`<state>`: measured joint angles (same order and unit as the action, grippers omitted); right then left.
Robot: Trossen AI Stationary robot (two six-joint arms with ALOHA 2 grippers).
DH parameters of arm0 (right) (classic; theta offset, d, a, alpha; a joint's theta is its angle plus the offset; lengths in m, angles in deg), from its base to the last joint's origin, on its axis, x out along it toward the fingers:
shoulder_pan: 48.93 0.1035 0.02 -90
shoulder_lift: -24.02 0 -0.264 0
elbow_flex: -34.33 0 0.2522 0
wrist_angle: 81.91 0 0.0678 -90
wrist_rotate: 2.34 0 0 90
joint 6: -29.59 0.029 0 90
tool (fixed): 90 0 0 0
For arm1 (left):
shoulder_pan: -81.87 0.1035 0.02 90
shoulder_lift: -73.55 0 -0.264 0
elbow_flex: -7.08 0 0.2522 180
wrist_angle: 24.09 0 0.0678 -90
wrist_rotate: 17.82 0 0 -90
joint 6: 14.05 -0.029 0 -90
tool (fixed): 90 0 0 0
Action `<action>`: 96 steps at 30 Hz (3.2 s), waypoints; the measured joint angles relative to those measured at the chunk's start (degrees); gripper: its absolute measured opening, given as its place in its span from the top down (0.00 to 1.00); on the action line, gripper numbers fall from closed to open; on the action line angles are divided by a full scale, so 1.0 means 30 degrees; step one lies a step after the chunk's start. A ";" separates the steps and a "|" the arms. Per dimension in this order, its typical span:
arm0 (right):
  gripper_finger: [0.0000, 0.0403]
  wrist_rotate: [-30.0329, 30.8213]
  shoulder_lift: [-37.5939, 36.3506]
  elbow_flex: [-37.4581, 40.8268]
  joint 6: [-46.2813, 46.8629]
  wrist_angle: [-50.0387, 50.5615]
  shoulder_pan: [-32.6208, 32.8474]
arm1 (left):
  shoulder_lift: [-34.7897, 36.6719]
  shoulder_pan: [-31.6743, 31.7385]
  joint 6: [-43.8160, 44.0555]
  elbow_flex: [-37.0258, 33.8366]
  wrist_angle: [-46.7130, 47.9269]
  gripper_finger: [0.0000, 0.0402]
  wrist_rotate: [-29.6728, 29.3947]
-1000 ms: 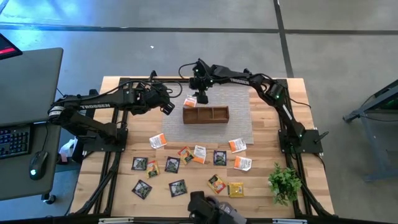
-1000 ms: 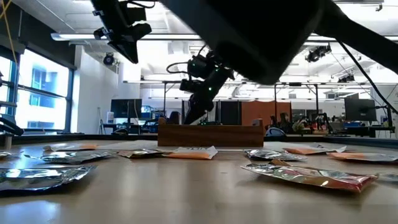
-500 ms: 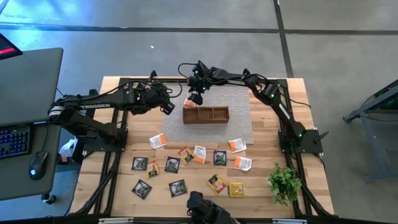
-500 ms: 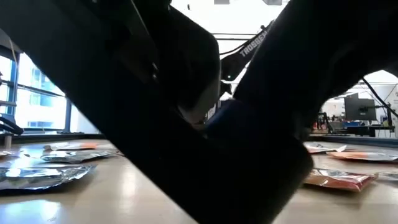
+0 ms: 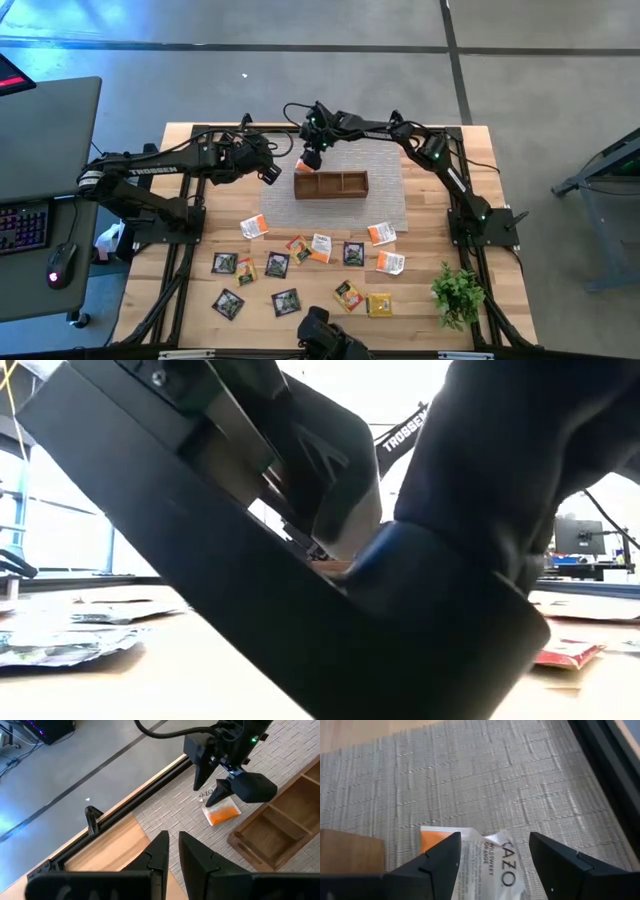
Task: Pick & Place Tea
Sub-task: Put the orange tea bag into the left section of the wooden organizer
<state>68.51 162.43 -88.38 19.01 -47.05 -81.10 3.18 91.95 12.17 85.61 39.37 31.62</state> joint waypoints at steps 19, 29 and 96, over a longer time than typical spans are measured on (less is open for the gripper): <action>0.59 0.2448 -0.2357 -0.0087 -0.2717 -0.0196 0.0265 | 0.0000 0.0000 0.0340 0.0000 0.0000 0.90 0.1056; 0.95 0.4901 -0.1878 -0.0029 0.4030 0.3320 -0.0118 | 0.0000 0.0000 0.0355 0.0000 -0.0015 0.90 0.1049; 1.00 0.5236 -2.5682 2.5984 0.6024 -0.7937 0.6479 | -1.2218 0.8553 -0.4148 0.0058 -1.3403 0.57 1.4802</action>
<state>84.21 85.39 -10.43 37.08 -70.86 -61.66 -33.47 117.61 -0.27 85.79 -0.84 76.03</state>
